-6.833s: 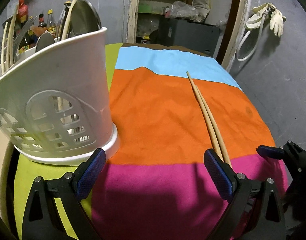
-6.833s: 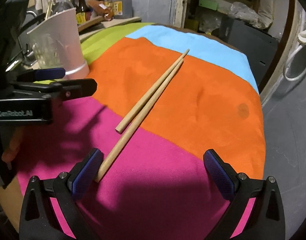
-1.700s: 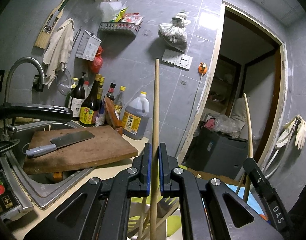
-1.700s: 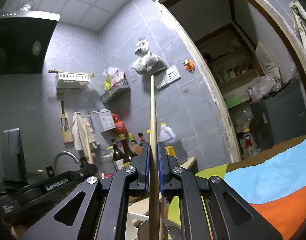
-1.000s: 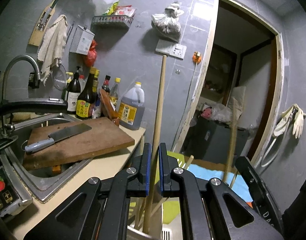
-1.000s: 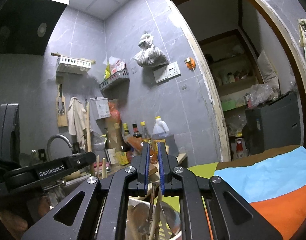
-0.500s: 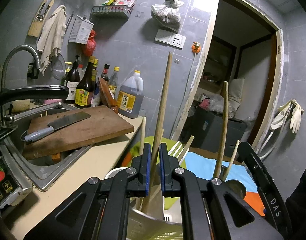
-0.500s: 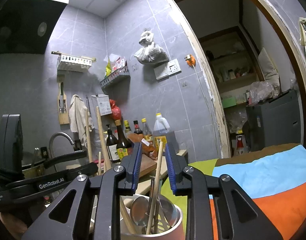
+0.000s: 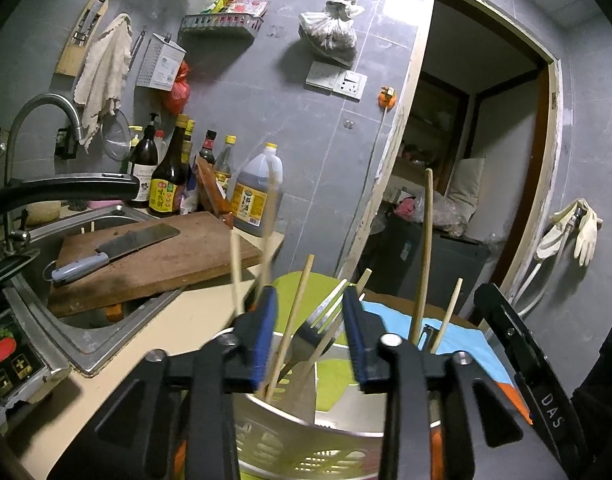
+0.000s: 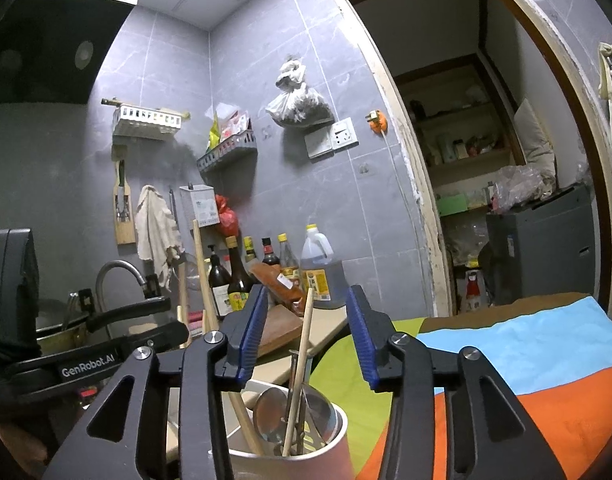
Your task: Organize utensils
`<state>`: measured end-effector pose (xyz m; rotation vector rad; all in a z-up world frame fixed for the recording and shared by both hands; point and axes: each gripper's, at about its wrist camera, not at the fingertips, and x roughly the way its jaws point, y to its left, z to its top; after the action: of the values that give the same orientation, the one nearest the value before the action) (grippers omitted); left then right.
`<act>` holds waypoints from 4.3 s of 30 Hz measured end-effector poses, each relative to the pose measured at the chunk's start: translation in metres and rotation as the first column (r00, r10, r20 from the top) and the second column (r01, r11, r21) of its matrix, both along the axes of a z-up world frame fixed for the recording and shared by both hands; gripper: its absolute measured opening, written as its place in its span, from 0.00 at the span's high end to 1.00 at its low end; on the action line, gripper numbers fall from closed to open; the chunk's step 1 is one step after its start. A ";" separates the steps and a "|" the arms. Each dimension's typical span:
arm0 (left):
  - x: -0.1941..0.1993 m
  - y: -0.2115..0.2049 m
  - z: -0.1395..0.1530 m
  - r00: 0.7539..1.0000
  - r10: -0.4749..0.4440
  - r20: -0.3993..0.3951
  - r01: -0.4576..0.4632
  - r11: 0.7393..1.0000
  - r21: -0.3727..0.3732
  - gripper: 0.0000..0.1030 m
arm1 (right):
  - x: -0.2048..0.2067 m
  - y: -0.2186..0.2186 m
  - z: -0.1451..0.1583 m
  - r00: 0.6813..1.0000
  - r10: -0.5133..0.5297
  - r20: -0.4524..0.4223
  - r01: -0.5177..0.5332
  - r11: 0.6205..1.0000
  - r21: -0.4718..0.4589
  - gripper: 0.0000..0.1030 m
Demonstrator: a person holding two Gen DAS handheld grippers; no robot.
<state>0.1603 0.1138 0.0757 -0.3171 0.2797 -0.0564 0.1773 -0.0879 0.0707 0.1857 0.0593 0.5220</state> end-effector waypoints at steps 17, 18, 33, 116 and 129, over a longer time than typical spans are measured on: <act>-0.015 -0.006 0.007 0.999 0.008 -0.051 -0.008 1.000 0.006 0.31 | -0.011 -0.026 0.008 0.996 -0.060 -0.069 0.055 0.995 -0.080 0.40; -0.016 -0.007 0.007 0.999 0.010 -0.051 -0.009 1.000 0.009 0.31 | -0.012 -0.029 0.009 0.995 -0.062 -0.073 0.056 0.995 -0.086 0.39; -0.036 -0.016 0.007 0.999 0.009 -0.047 -0.007 1.000 0.031 0.12 | -0.034 -0.061 0.014 0.979 -0.128 -0.160 0.101 0.981 -0.165 0.16; -0.182 -0.097 -0.050 0.991 -0.131 0.021 0.123 0.969 0.213 0.02 | -0.209 -0.123 -0.022 0.887 -0.445 -0.126 0.391 0.867 -0.310 0.00; -0.180 -0.095 -0.051 0.991 -0.131 0.014 0.125 0.969 0.211 0.02 | -0.209 -0.123 -0.023 0.885 -0.447 -0.129 0.391 0.865 -0.313 0.00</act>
<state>-0.0198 0.0183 0.0244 -0.0875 0.2756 -0.1578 -0.0315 -0.2109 0.0480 -0.0307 0.2801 0.0494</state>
